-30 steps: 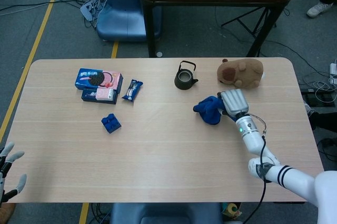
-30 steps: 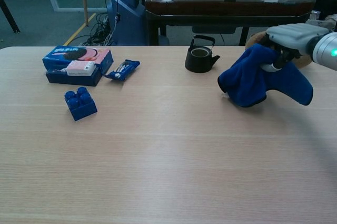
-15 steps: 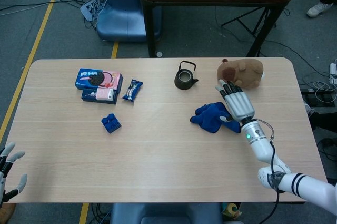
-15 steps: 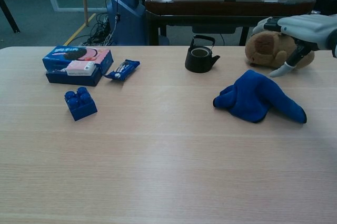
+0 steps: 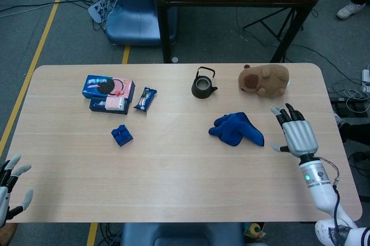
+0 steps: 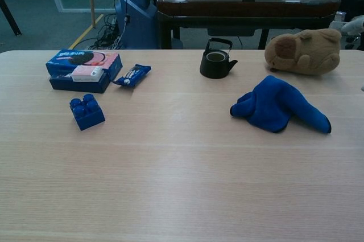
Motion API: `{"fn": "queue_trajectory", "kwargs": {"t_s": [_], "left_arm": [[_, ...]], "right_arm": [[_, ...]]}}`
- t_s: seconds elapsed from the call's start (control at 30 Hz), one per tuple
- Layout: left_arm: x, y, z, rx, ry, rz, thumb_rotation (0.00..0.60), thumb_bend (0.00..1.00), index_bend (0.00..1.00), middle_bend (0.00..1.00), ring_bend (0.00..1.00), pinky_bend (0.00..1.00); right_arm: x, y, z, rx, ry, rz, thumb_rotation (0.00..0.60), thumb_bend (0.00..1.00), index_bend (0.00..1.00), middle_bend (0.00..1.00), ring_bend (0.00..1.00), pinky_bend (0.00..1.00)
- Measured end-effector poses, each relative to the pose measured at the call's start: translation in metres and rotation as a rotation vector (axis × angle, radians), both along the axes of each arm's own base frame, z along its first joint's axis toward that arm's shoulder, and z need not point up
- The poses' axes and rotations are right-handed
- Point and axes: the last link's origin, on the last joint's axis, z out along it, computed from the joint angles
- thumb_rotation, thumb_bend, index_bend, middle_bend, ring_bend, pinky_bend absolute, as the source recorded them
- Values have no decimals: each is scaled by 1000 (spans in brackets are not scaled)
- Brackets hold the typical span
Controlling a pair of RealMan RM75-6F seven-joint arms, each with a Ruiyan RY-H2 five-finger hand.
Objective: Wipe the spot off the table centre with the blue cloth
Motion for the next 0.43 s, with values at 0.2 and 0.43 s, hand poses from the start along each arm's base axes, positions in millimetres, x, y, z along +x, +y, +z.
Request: {"fn": "queue_trajectory", "kwargs": {"t_s": [0.2,0.43], "left_arm": [[5,3,-3,-12,4,-16,600,358,227,47,44,48],[10,6,-9,-26,6,-31,600,358,227,47,44,49]], "right_arm": [[-16,38,18,-58,2,-18,600,153,0,161,53,151],[-25,68,34,-110,-17,-26,600,153,11,180,69,155]]}}
